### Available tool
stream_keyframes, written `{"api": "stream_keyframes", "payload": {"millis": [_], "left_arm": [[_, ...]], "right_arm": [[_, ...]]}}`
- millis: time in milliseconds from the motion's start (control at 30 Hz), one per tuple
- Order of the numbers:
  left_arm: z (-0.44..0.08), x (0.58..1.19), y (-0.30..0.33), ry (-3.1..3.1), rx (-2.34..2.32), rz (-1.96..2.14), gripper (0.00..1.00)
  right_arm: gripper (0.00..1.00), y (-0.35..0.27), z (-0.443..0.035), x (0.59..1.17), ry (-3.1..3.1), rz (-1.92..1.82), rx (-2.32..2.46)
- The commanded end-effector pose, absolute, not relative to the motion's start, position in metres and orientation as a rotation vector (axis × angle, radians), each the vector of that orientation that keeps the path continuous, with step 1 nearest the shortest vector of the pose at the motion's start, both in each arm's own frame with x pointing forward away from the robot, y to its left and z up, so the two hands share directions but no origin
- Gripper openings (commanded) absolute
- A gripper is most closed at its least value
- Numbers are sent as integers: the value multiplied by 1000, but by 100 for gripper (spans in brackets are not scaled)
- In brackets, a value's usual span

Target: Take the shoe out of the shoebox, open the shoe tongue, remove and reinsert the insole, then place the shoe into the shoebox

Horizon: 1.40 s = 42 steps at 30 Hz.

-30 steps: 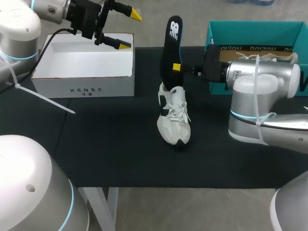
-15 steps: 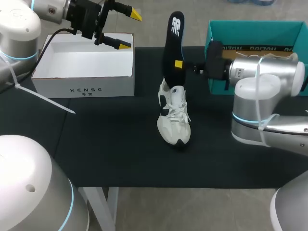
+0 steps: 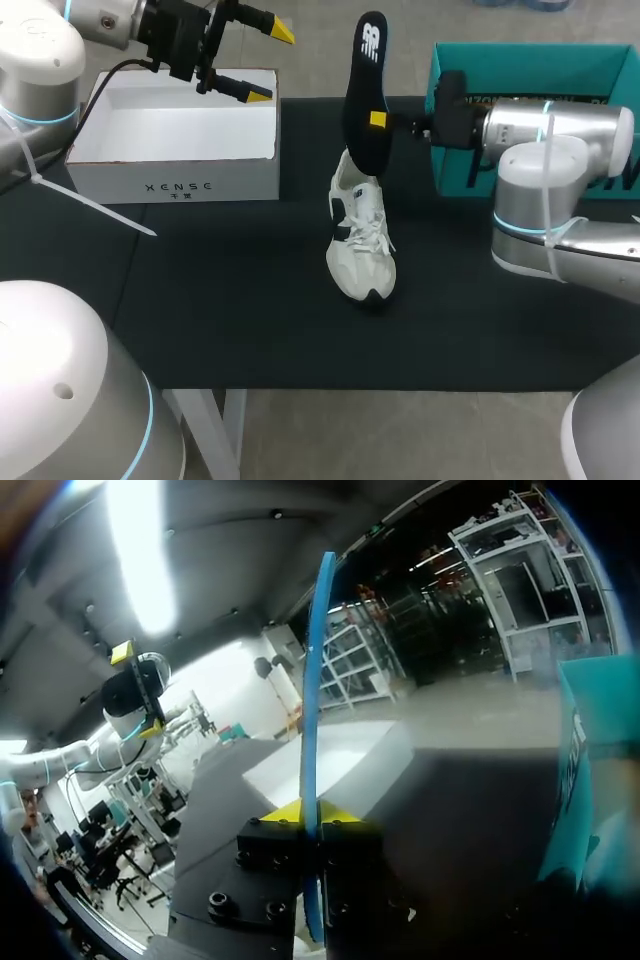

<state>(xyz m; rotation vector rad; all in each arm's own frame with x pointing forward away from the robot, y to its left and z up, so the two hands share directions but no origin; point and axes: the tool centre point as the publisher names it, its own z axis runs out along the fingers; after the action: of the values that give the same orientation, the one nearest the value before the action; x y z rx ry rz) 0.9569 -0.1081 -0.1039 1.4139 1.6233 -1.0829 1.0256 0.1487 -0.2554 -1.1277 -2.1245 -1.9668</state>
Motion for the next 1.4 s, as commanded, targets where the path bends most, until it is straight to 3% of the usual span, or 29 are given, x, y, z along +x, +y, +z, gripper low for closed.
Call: {"api": "stream_keyframes", "payload": {"millis": [33, 433, 1400], "left_arm": [[-103, 957, -108, 1625, 1419, -1082, 100], [-103, 957, -108, 1625, 1419, -1082, 100], [-103, 957, -108, 1625, 1419, -1082, 100]], "right_arm": [[0, 155, -259, 1038, -2123, -1965, -1106], [0, 171, -290, 1042, -2067, -2004, -1083], [0, 172, -322, 989, -1934, -1912, -1261]]}}
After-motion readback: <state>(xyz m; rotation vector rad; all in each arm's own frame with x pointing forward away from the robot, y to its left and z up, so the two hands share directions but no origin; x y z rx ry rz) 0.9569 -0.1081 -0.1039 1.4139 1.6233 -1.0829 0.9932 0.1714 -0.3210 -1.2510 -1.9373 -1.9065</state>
